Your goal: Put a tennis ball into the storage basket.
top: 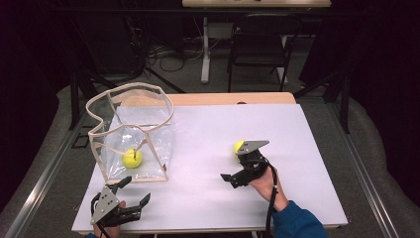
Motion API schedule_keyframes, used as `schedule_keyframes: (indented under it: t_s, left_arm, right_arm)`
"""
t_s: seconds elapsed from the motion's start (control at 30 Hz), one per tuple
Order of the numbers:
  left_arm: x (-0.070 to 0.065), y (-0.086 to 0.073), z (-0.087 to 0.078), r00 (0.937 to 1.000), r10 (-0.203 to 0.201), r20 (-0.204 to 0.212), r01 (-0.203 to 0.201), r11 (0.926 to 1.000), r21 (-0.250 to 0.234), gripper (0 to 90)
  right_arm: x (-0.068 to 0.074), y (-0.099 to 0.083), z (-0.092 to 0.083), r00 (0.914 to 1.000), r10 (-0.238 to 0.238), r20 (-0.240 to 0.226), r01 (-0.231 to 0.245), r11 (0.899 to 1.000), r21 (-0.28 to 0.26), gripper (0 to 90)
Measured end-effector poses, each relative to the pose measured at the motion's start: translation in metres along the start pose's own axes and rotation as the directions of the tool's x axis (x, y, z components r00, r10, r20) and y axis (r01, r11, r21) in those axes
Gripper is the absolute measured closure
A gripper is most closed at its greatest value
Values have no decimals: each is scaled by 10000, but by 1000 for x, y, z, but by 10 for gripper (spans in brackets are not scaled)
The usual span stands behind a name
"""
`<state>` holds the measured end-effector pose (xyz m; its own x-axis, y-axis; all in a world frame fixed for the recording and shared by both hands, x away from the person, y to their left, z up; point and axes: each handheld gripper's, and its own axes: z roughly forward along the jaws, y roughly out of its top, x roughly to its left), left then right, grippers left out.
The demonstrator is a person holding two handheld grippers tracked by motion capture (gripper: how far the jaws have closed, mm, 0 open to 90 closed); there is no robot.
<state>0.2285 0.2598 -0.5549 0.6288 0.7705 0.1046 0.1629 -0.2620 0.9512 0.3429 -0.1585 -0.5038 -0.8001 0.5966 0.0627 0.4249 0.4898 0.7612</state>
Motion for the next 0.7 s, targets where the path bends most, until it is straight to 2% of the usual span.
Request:
schedule_keyframes:
  t_s: [0.33, 0.7]
  left_arm:
    - [0, 0, 1, 10000, 54, 29, -54, 10000, 23, 158]
    - [0, 0, 0, 10000, 25, 14, -25, 10000, -11, 158]
  right_arm:
    - [-9, -6, -8, 9994, 231, 248, -231, 9997, -4, 0]
    - [-14, -7, -11, 9988, 265, 416, -268, 9996, 74, 0]
